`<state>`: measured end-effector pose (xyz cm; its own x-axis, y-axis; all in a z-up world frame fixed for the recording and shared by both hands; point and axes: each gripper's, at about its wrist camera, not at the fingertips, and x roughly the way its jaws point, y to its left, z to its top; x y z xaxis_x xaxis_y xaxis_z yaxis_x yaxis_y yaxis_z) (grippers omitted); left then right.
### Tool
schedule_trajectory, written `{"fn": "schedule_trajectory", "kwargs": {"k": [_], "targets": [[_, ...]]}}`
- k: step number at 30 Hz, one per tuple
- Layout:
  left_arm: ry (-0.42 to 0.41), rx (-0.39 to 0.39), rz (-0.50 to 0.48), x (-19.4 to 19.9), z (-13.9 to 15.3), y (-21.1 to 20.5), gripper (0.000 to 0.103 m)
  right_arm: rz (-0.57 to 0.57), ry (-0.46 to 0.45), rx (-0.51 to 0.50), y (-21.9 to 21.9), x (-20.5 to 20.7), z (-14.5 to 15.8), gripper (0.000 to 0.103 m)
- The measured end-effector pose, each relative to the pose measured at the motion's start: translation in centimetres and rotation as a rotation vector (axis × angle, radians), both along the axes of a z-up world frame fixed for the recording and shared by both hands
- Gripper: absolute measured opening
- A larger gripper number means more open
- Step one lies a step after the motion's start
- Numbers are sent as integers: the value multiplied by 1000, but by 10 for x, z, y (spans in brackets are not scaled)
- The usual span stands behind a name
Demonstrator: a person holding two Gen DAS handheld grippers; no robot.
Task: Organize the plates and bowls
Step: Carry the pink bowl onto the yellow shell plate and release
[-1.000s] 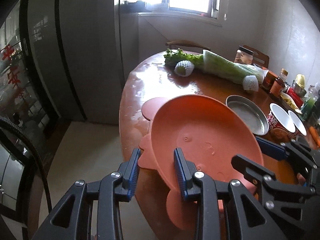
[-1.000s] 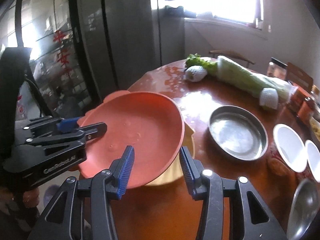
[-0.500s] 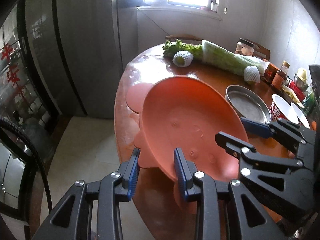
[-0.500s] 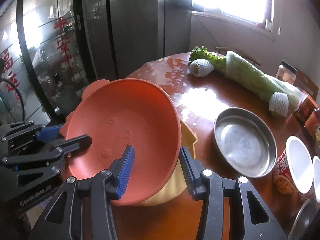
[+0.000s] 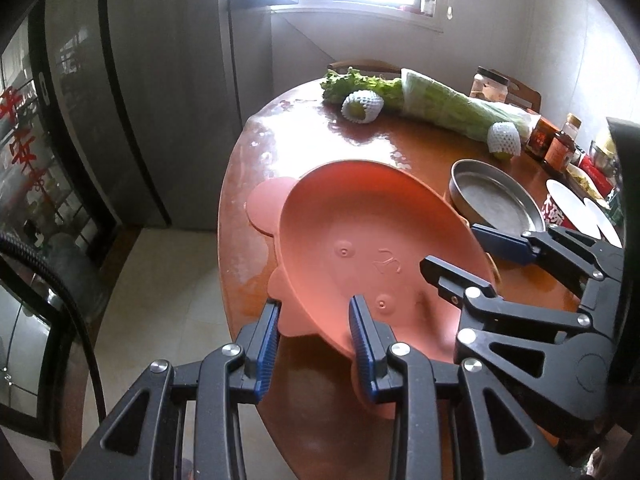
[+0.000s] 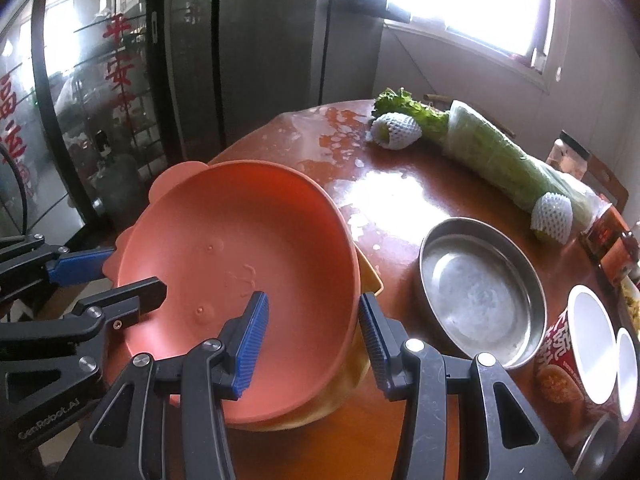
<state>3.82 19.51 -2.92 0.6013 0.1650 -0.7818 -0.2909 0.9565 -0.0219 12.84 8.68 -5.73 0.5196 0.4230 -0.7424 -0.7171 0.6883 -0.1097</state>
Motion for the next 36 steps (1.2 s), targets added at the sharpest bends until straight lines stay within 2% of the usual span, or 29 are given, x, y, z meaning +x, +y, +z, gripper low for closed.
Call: {"fn": "schedule_trajectory", "kwargs": {"k": [12,22,30,36], "targets": [[-15,2,21,1,1,6,35,-25,2,40,-6,2,7,52],[-50,15,28,-4,16,3,41,-40,-4,66,-18,0,19,52],[-84,31,-46,10,38,-24,46,-103,-18,90,-52,9,32,53],[-77,37,-128,33,45,-55,47,-161,27,48,-76,34,22,53]]}}
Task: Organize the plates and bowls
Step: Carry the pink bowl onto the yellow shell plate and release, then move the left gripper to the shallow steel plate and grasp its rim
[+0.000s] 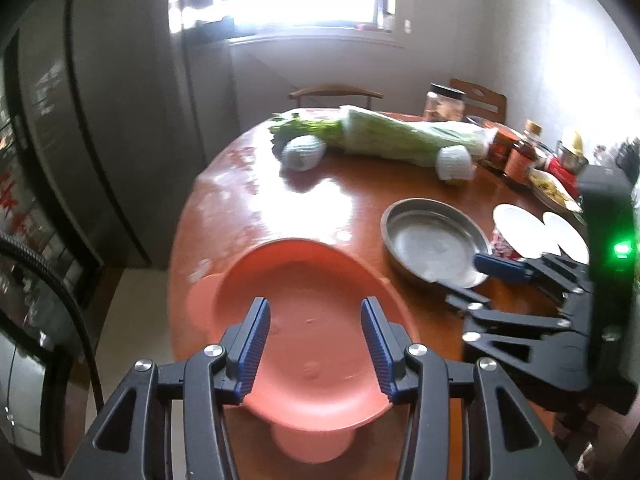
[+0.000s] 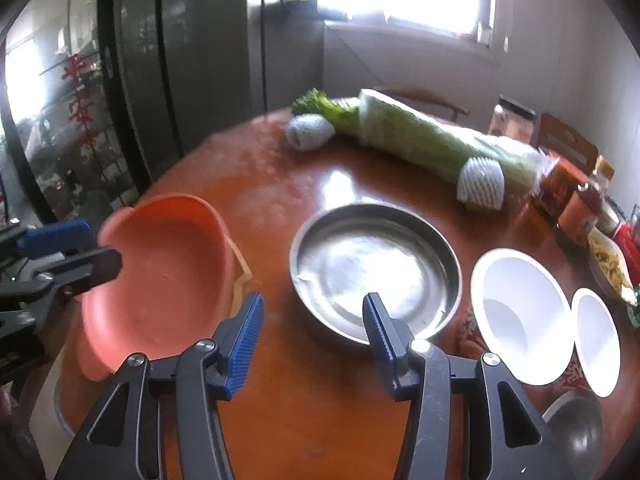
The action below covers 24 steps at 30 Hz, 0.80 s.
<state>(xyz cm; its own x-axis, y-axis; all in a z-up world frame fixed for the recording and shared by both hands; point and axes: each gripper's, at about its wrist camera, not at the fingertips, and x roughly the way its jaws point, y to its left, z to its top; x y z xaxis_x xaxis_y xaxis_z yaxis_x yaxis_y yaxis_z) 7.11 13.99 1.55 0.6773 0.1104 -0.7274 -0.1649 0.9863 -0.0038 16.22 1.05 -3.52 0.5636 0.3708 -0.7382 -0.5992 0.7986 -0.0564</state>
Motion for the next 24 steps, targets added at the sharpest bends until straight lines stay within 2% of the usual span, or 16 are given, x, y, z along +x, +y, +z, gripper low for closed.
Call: {"fn": "schedule_trajectory", "kwargs": {"k": [9,13,17,24], "targets": [[52,17,-62,27,-8,-28,47,79,72,-69,4,13,-22,53],[67,22,-75,29,-13,-35,47,122,61,-108,4,2,-24,53],[67,20,-97,21,-14,-45,47,183,114,-75,-9,-21,-20,53],[75,-1,-151,5,-20,-67,47,221,130,-61,-45,-89,-17,53]]}}
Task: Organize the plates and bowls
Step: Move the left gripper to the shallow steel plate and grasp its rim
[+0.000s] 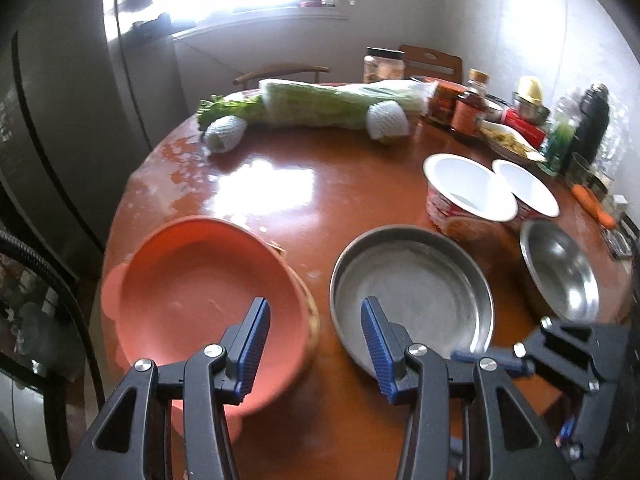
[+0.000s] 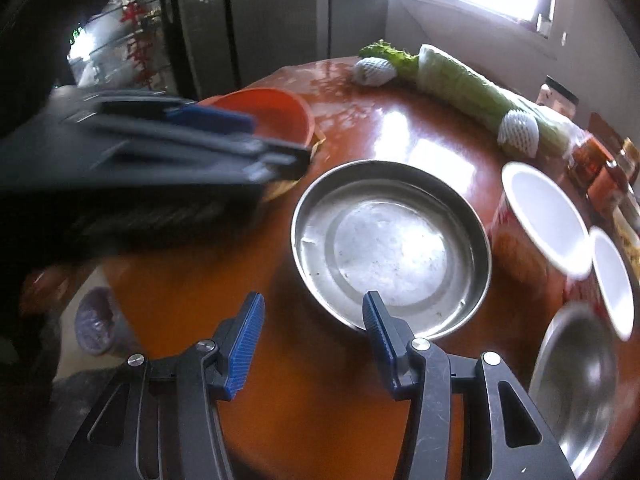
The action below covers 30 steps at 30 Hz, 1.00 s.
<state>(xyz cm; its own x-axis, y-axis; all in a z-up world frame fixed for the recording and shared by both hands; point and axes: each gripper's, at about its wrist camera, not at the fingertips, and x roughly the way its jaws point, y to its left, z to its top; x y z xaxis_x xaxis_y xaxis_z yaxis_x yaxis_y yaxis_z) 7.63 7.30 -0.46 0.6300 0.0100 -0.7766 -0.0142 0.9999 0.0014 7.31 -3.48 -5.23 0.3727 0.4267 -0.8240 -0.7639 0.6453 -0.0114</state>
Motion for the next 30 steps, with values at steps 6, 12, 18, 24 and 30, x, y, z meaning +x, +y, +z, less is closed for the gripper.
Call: {"fn": "schedule_trajectory", "kwargs": {"k": [6,12,18,24,30], "targets": [[8,0,-47,-13,-3,-24,47,9,12,19,-24,-49,5,53],[26,-20,-70,-25,-7,-39,47,-16,-11,38,-44,-66,16,53],[50,-26,-39,-31,-18,-38,47,-208,-45,124,-76,-61,29,63],[83,-9,-29,-31,-31,-42,47,-315,2,135,-82,-37,14,63],[91,-19,-14,-29,-41,-42,47,-338,-20,122,-76,-29,4,63]]}}
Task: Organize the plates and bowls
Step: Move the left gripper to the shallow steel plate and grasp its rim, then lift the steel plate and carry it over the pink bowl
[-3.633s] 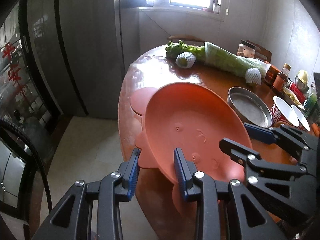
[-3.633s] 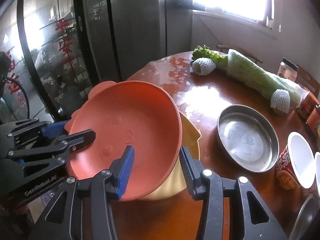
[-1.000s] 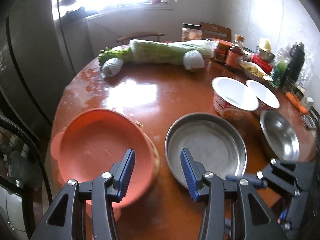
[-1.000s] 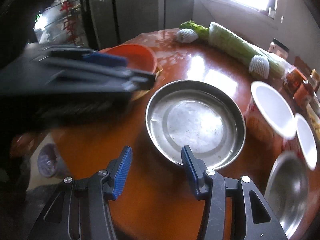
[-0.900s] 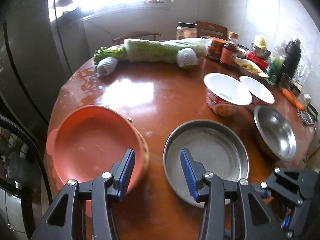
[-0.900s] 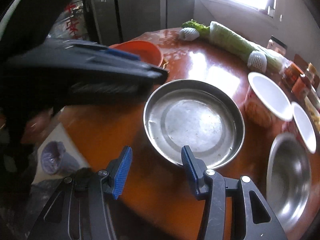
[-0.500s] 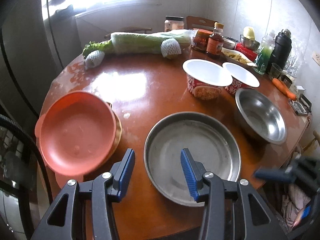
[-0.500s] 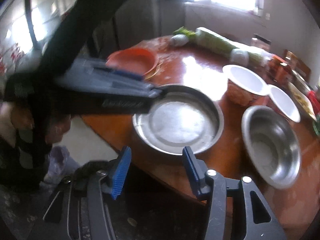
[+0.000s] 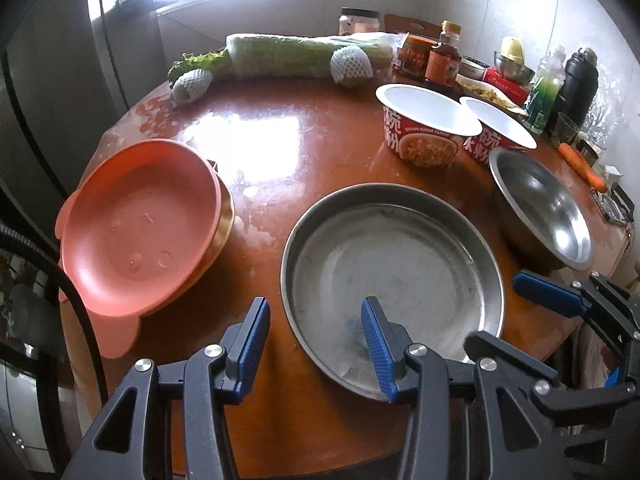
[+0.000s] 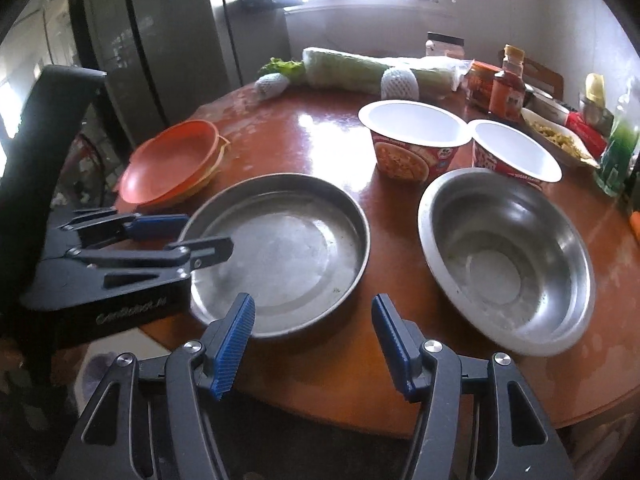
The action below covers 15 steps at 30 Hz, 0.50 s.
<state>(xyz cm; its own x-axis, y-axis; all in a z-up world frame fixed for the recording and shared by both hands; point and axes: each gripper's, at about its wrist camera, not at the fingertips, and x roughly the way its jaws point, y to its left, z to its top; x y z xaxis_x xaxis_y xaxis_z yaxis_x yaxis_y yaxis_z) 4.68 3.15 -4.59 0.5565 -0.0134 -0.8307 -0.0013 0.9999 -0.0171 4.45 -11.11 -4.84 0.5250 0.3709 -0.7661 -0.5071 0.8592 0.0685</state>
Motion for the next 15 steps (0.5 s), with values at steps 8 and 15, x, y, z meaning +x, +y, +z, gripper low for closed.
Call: {"fn": "schedule_trajectory", "kwargs": {"k": [8,15], "targets": [[-29,18,14,1,-5,-6,43,-22,-44,-25,9,12,-12,43],[-62,31,29,-3,1,-4,41,-20,-44,-27,11,13,-15,42]]}}
